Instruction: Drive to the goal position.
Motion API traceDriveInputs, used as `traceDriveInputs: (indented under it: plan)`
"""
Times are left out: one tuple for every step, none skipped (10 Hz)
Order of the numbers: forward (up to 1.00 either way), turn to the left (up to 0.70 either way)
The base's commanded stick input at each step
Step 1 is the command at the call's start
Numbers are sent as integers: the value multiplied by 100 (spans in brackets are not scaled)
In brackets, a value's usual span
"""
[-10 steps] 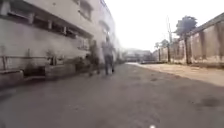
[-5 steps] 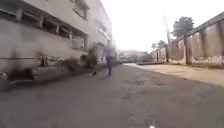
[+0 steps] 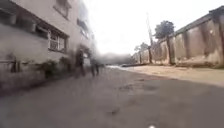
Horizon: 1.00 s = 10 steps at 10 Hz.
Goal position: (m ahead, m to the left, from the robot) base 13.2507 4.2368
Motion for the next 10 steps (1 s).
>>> traceDriveInputs:
  plan:
    - [100,0]
    - [100,0]
    - [100,0]
    - [100,0]
    - [100,0]
    - [100,0]
    - [100,0]
    - [100,0]
    - [100,12]
    - [100,23]
